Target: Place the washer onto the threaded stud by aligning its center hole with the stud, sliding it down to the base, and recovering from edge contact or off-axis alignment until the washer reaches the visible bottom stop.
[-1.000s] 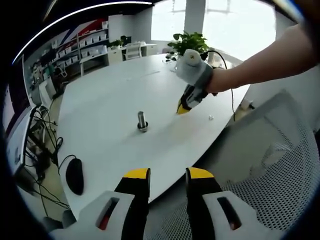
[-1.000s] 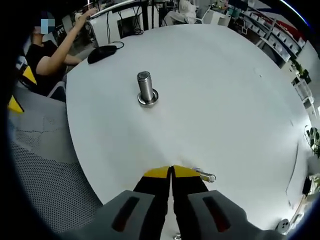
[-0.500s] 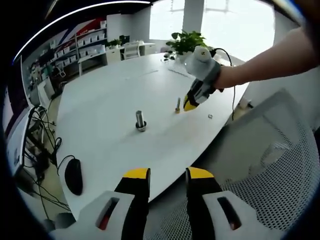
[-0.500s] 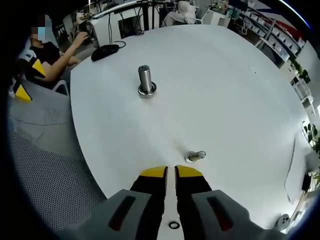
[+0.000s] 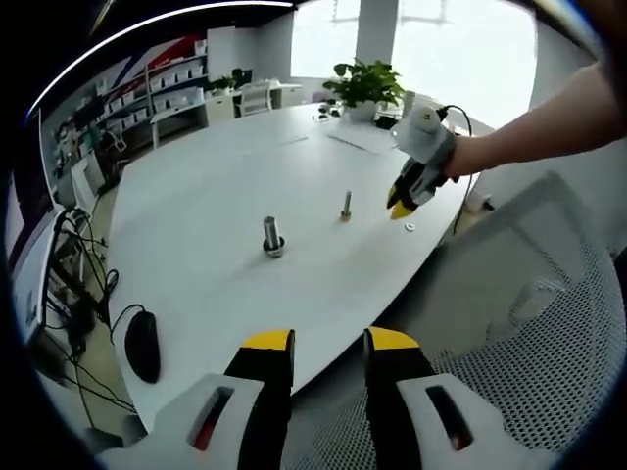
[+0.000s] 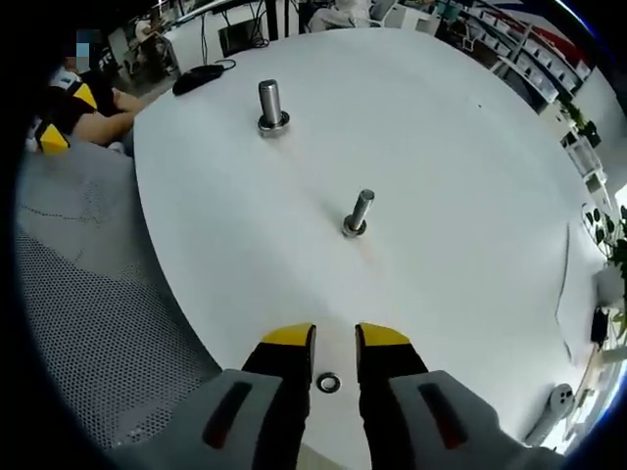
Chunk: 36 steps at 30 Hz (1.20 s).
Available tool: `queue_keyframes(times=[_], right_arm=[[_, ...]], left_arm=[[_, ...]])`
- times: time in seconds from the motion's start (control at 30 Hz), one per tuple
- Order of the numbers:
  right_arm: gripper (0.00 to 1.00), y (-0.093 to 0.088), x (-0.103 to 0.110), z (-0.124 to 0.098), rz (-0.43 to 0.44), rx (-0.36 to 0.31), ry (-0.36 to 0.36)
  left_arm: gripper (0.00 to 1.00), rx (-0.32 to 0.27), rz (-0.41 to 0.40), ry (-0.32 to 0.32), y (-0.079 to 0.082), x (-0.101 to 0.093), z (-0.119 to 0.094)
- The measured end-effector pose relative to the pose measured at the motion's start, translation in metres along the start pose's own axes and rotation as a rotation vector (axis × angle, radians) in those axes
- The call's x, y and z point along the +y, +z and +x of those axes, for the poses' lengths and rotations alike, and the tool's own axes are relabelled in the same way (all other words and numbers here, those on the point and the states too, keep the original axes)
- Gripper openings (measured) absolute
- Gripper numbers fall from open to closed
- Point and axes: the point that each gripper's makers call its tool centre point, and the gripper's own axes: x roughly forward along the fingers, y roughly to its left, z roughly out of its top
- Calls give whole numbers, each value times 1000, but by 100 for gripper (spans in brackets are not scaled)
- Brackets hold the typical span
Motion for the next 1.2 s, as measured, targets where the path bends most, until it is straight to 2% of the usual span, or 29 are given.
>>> queue_keyframes(times=[0.5, 0.9, 1.2], right_arm=[[23, -52, 2, 10, 37, 102, 30], [22, -50, 4, 10, 37, 108, 54], [18, -49, 3, 12, -4, 99, 63]], left_arm=[[26, 15, 4, -11, -3, -2, 0], [26, 19, 3, -13, -3, -2, 1], [26, 18, 1, -9, -2, -2, 0]])
